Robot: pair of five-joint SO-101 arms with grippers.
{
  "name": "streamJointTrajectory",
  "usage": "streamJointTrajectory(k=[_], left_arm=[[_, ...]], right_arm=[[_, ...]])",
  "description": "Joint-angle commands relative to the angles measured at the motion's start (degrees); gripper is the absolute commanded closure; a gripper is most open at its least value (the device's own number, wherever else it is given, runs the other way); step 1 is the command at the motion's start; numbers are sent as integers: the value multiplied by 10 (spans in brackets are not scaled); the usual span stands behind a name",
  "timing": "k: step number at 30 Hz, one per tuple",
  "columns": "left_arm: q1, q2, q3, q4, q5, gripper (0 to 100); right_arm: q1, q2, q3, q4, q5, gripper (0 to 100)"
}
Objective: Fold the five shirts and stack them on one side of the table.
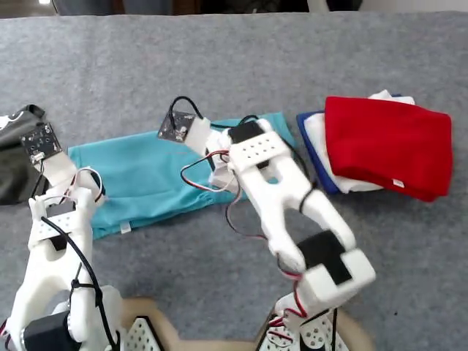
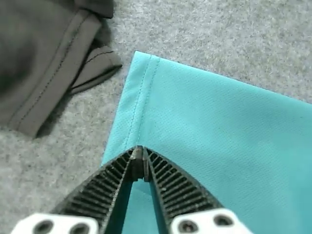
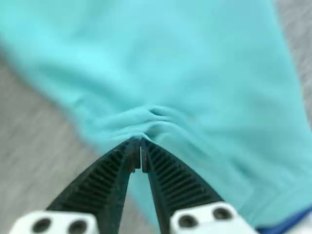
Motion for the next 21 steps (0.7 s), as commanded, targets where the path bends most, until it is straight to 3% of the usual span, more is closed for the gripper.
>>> streamJointTrajectory(k=[1,8,13,21], left_arm=[[2,-18,1,-6,0,968],[2,-18,1,-6,0,968],[2,-18,1,-6,0,968],[2,-18,1,-6,0,968]], right_arm=[[3,70,-66,-56,-29,984],[5,196,-235,42,-41,984],[21,185,-347,197,-38,985],[95,131,-499,340,-38,985]])
